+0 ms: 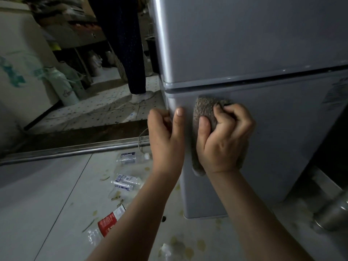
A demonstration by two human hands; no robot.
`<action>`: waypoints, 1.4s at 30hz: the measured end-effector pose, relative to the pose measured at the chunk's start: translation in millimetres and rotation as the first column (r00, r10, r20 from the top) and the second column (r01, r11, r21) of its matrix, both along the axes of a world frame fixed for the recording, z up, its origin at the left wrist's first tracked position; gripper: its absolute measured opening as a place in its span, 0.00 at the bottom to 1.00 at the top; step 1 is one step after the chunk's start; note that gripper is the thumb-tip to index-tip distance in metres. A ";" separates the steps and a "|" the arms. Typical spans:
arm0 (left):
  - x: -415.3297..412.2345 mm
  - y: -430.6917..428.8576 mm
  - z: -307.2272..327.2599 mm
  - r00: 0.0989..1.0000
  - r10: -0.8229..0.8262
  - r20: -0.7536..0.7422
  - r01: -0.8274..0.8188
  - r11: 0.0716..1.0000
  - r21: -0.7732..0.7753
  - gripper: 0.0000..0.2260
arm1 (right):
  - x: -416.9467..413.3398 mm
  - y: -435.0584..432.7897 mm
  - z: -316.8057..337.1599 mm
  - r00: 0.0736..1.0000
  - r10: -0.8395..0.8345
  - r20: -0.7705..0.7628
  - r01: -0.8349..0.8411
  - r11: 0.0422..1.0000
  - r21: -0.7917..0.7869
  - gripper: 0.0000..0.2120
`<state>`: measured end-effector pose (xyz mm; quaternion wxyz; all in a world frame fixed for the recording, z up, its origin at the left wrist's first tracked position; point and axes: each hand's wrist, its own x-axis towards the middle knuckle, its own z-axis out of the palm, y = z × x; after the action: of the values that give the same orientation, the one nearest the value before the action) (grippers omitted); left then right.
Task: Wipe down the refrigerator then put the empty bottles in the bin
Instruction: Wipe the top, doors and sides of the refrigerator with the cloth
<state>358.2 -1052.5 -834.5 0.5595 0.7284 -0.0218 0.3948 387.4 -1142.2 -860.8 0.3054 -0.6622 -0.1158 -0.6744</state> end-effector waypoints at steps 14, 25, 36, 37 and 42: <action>-2.1 0.4 -1.2 0.995 -0.102 0.006 0.101 0.979 -0.175 0.12 | -3.0 10.7 23.7 1.000 0.020 -0.010 -0.020 0.997 0.073 0.08; -4.9 1.6 -8.3 0.988 -0.157 0.005 0.152 0.947 -0.283 0.06 | -3.4 19.8 -7.9 0.985 0.159 -0.073 -0.161 0.987 -0.024 0.08; -10.7 -0.9 -11.4 0.989 -0.135 -0.068 0.122 0.978 -0.169 0.07 | -2.1 -1.8 18.8 0.997 -0.054 -0.058 0.056 0.998 0.034 0.09; -9.8 -3.2 -12.7 0.991 -0.119 -0.063 0.108 0.983 -0.149 0.09 | -0.1 -4.4 26.9 0.997 -0.049 -0.055 0.054 0.995 0.086 0.09; -3.4 -15.1 -16.4 0.999 0.027 -0.018 -0.028 0.995 -0.095 0.13 | 3.9 -5.3 16.4 1.000 -0.003 -0.010 0.004 0.997 0.077 0.09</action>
<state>354.8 -1067.6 -850.9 0.5883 0.7045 0.0118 0.3968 391.3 -1147.6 -844.4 0.3301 -0.6535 -0.0871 -0.6756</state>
